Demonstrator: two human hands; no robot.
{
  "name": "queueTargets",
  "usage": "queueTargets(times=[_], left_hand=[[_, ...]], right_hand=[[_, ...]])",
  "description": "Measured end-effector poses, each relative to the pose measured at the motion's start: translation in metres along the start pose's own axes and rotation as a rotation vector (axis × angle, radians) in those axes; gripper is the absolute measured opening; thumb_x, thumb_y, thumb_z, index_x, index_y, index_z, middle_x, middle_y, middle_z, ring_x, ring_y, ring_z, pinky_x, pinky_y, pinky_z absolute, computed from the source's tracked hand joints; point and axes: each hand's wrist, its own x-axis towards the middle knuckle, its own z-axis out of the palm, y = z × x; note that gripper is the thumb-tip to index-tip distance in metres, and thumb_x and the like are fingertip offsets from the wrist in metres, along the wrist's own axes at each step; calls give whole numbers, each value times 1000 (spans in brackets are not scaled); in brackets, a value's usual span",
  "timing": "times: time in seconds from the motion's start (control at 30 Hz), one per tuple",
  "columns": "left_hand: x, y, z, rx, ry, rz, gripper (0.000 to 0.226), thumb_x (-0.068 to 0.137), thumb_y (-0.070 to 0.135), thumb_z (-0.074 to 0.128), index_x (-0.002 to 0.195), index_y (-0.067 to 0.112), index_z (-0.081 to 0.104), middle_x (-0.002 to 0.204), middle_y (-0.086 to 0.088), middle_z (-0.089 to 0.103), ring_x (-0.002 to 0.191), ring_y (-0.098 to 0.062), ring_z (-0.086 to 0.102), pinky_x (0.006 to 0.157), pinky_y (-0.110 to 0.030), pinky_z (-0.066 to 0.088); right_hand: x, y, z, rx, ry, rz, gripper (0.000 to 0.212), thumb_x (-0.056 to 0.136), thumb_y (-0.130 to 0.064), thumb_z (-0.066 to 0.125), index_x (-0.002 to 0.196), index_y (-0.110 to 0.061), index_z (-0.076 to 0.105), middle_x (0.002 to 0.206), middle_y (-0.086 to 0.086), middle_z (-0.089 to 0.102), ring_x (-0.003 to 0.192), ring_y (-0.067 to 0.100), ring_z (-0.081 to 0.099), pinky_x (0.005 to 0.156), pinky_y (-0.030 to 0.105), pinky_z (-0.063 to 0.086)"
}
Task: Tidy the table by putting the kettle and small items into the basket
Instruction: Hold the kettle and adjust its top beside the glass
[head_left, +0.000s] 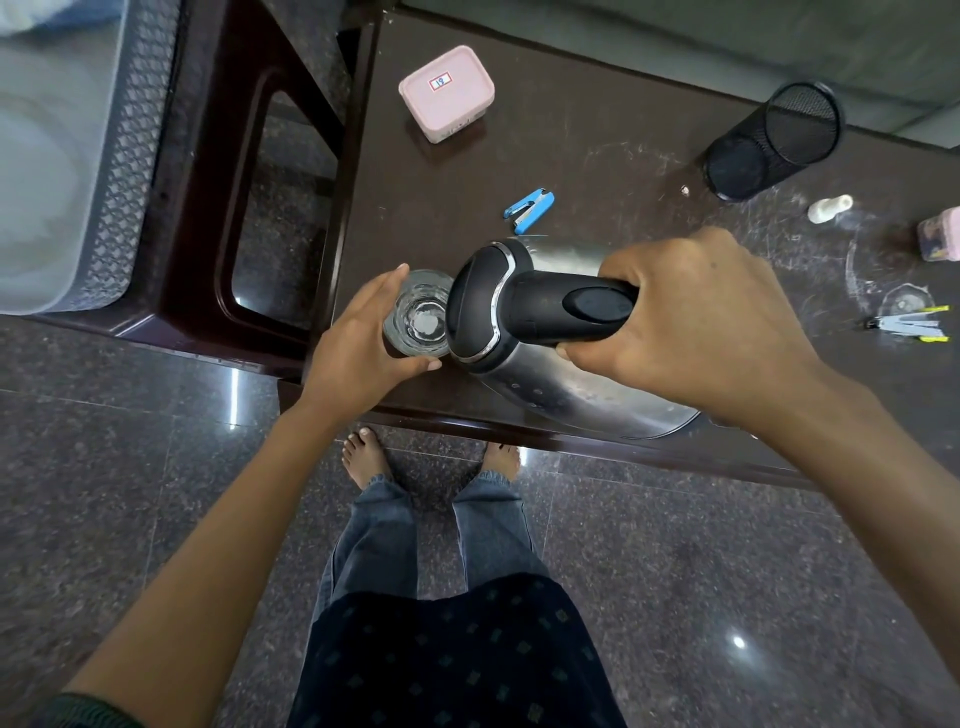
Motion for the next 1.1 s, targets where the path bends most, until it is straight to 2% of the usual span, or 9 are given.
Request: queueTargets(times=[0.13, 0.23, 0.5, 0.7, 0.9, 1.1], left_hand=[[0, 1, 0, 5, 2, 3, 99, 65, 30, 82, 146, 24, 25, 150, 7, 35, 134, -9, 37, 101, -20, 30], [0, 1, 1, 6, 1, 3, 100, 65, 30, 82, 146, 23, 25, 150, 6, 35, 134, -10, 37, 100, -21, 31], [1, 0, 2, 14, -11, 6, 100, 65, 30, 82, 146, 23, 24, 149, 6, 35, 133, -11, 39, 101, -24, 35], [1, 0, 1, 9, -14, 1, 101, 65, 29, 82, 146, 23, 23, 149, 5, 35, 133, -12, 40, 103, -29, 37], [0, 2, 0, 9, -5, 2, 99, 65, 27, 82, 146, 23, 25, 149, 5, 35, 134, -11, 38, 99, -22, 32], [0, 3, 0, 3, -3, 0, 99, 65, 27, 82, 146, 22, 25, 149, 5, 35, 133, -10, 37, 101, -23, 34]], right_hand=[[0, -1, -1, -19, -3, -3, 34, 66, -37, 67, 53, -18, 41, 48, -2, 41, 56, 35, 50, 57, 30, 34], [1, -2, -2, -21, -9, 2, 27, 65, -36, 68, 58, -16, 51, 50, -1, 44, 58, 35, 51, 57, 30, 35], [1, -2, -4, -41, -23, 6, 27, 65, -36, 68, 59, -16, 50, 49, -3, 42, 56, 34, 49, 56, 28, 30], [2, -3, -7, -33, -29, 29, 26, 65, -36, 69, 60, -17, 52, 50, -3, 43, 59, 35, 51, 58, 29, 33], [3, -3, -5, -44, -37, 26, 25, 65, -36, 69, 64, -15, 56, 51, -2, 44, 60, 36, 52, 58, 29, 34], [2, -5, -8, -50, -40, 20, 25, 65, -37, 69, 64, -15, 56, 51, -2, 44, 61, 35, 51, 58, 29, 33]])
